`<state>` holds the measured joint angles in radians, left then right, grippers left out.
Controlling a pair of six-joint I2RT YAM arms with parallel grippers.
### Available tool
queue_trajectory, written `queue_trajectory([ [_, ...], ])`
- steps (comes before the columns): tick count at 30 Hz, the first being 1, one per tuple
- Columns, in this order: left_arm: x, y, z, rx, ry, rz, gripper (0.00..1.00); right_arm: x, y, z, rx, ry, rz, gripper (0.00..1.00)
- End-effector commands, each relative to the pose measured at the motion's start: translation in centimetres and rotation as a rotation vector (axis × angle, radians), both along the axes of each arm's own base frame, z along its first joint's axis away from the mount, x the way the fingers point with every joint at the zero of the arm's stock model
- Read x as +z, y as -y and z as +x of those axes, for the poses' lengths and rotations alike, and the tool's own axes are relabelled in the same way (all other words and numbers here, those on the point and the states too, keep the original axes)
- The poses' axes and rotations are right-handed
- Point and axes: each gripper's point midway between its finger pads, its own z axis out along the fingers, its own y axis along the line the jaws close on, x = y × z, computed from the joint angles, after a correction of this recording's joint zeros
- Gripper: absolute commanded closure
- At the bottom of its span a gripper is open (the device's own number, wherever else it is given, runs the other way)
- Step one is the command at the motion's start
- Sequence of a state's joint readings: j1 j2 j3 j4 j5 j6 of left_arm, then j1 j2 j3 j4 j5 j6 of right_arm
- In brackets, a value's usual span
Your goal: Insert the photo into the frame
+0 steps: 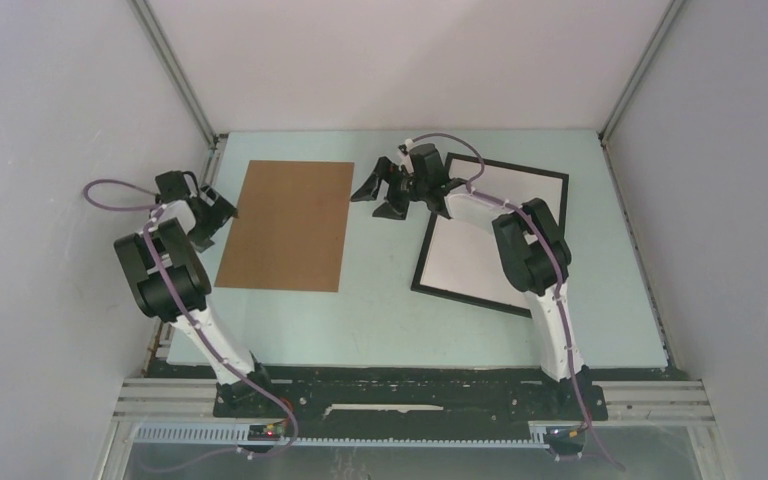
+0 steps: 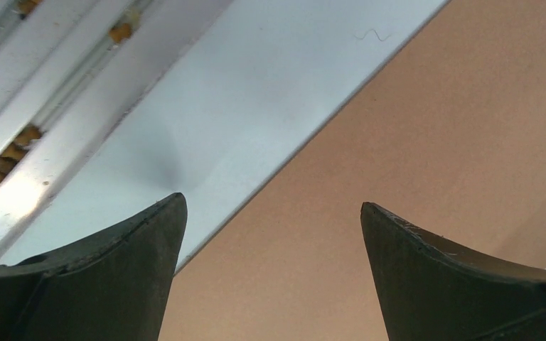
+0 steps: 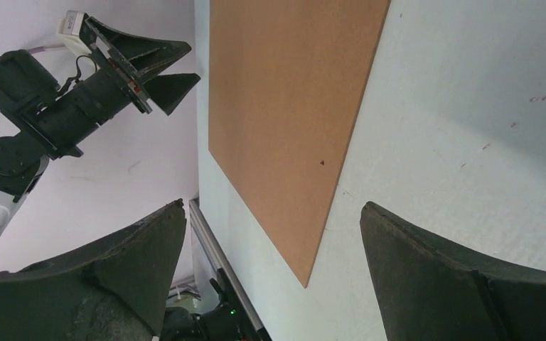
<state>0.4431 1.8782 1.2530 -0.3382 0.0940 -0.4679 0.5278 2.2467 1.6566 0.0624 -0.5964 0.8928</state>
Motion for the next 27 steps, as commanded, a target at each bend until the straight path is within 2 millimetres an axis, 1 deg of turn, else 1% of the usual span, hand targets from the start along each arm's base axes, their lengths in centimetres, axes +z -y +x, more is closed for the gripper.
queue_trajectory([
  [1, -0.3, 0.5, 1.7, 0.017, 0.015, -0.113, 0.0, 0.3, -0.6, 0.5, 0.018, 0.036, -0.022, 0.0],
  [3, -0.6, 1.0, 1.7, 0.004, 0.003, -0.147, 0.0, -0.4, -0.8, 0.4, 0.012, 0.024, -0.052, 0.0],
  [7, -0.8, 1.1, 1.2, 0.031, -0.016, -0.153, 0.0, -2.0, -1.5, 0.2, 0.021, -0.001, -0.113, 0.0],
  [9, -1.2, 1.7, 1.3, 0.037, -0.027, -0.203, 0.0, -2.5, -1.9, 0.0, 0.038, -0.004, -0.141, 0.0],
  [12, -1.2, 2.7, 1.3, 0.034, -0.029, -0.261, 0.0, -3.0, -2.0, -0.2, 0.05, 0.003, -0.169, 0.0],
  [15, -1.4, 4.6, 1.2, 0.025, -0.011, -0.354, 0.0, -3.3, -1.8, -0.2, 0.051, 0.009, -0.186, 0.0],
  [20, -1.8, 6.6, 0.5, -0.011, -0.036, -0.356, 0.0, -3.1, -1.4, 0.0, 0.052, 0.019, -0.196, 0.0],
  [21, -1.8, 7.2, 0.3, -0.024, -0.041, -0.362, 0.0, -3.1, -1.3, 0.0, 0.054, 0.02, -0.198, 0.0],
  [22, -1.9, 8.3, 0.1, -0.042, -0.048, -0.376, 0.0, -3.1, -1.1, 0.0, 0.055, 0.02, -0.204, 0.0],
  [25, -1.8, 11.1, -0.6, -0.087, -0.055, -0.409, 0.0, -4.2, 0.4, -0.1, 0.042, 0.013, -0.269, 0.0],
  [27, -1.4, 12.5, -1.0, -0.101, -0.052, -0.416, 0.0, -5.3, 1.7, -0.1, 0.033, 0.002, -0.32, 0.0],
])
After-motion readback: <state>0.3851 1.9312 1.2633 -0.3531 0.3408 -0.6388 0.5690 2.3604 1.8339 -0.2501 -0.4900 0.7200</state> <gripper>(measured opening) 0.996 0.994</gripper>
